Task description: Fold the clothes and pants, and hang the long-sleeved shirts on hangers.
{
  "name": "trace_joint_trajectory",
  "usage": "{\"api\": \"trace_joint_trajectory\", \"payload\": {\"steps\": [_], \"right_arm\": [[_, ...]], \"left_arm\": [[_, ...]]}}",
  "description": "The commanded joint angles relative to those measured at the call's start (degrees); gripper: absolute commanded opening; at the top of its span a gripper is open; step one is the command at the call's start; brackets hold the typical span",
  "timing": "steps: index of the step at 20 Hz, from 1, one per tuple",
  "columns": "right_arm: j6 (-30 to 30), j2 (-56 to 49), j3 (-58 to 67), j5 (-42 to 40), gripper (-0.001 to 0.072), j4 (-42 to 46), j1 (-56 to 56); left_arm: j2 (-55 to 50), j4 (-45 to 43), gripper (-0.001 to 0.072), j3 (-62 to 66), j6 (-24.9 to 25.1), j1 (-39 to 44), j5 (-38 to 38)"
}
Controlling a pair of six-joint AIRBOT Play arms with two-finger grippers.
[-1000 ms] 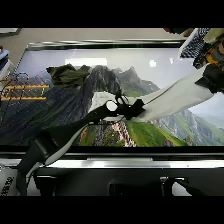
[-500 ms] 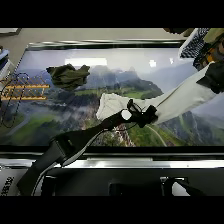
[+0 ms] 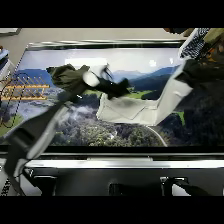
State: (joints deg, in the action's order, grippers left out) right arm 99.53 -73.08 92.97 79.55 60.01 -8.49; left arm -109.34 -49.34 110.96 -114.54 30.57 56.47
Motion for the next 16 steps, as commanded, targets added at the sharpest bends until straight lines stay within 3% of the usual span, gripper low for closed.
{"api": "trace_joint_trajectory", "payload": {"steps": [1,4,6,10,16], "right_arm": [[6.1,-3.4,0.0,-6.6,0.0039,2.1,12.2],[10.4,-8.1,0.0,-12.8,0.0039,5.1,22.9],[12.4,-12.0,0.0,-16.0,0.0039,5.2,28.1],[14.6,-20.1,0.0,-21.4,0.0039,5.2,34.6],[16.8,-27.8,0.0,-23.2,0.004,5.2,36.6]], "left_arm": [[11.5,-14.3,0.0021,0.1,7.3,-11.7,17.5],[18.7,-17.1,0.0022,0.1,9.8,-21.3,28.7],[22.2,-18.1,0.0022,0.0,11.4,-26.1,32.2],[25.6,-18.2,0.0022,0.0,12.1,-31.9,33.2],[25.7,-18.2,0.0022,-0.2,13.9,-32.0,33.4]]}}
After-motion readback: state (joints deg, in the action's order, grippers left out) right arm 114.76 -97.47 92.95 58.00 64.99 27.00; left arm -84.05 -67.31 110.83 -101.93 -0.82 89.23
